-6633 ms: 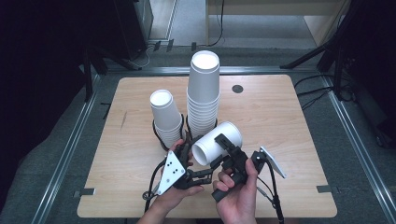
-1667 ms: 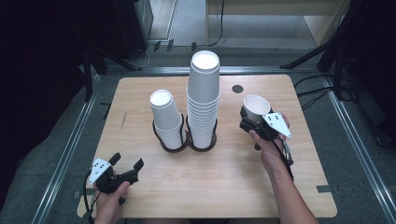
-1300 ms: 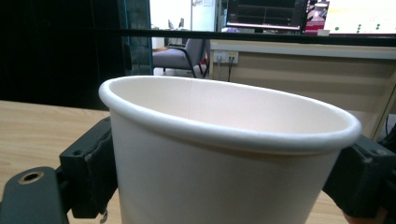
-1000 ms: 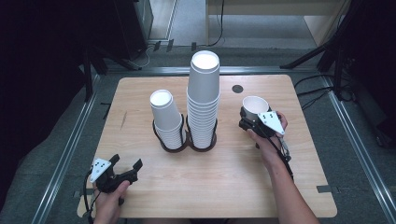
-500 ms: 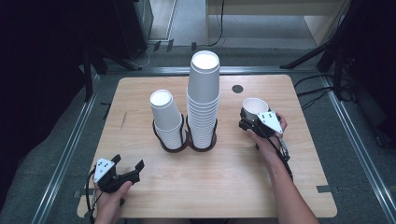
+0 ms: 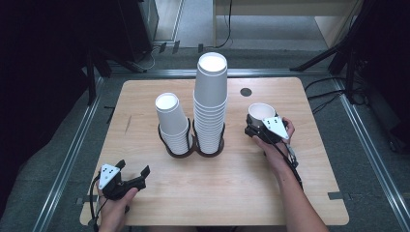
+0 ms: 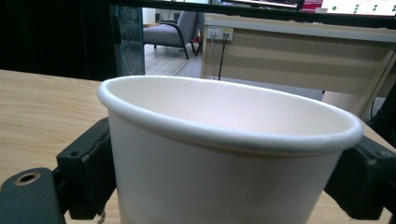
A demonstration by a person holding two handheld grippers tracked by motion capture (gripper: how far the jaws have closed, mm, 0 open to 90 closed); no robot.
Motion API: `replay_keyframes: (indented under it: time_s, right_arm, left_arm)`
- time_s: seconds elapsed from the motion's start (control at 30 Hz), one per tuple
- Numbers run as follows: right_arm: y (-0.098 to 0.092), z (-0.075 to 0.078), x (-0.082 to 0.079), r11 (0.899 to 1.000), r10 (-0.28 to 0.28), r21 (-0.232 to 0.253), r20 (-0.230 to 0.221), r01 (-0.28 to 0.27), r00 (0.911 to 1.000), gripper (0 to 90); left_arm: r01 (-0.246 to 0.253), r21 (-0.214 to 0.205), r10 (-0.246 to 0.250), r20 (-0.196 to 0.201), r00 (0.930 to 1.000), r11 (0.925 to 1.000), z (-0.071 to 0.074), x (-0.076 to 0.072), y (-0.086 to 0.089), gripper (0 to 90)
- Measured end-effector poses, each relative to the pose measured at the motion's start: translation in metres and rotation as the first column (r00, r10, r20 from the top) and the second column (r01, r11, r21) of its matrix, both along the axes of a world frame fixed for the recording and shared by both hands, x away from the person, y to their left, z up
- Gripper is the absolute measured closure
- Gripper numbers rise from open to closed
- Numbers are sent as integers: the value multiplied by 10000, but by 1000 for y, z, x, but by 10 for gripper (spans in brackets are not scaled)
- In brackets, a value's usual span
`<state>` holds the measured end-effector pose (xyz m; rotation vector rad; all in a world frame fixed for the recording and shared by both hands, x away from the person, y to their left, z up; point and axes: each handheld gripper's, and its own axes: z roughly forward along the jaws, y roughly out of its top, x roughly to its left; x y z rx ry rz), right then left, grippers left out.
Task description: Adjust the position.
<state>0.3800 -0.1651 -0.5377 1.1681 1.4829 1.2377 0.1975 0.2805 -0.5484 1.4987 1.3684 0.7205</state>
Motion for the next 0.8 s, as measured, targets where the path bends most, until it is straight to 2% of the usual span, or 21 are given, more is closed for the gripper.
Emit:
replay_keyframes:
  time_s: [0.37,0.8]
  right_arm:
    - [-1,-1,-3,10000,-6,-29,-210,5,9998,97]
    - [-3,2,-8,10000,20,-79,-465,-23,9989,80]
  left_arm:
    - [-173,35,173,120,9998,9998,1,2,0,9]
    - [-93,14,93,119,9999,10000,1,2,-2,9]
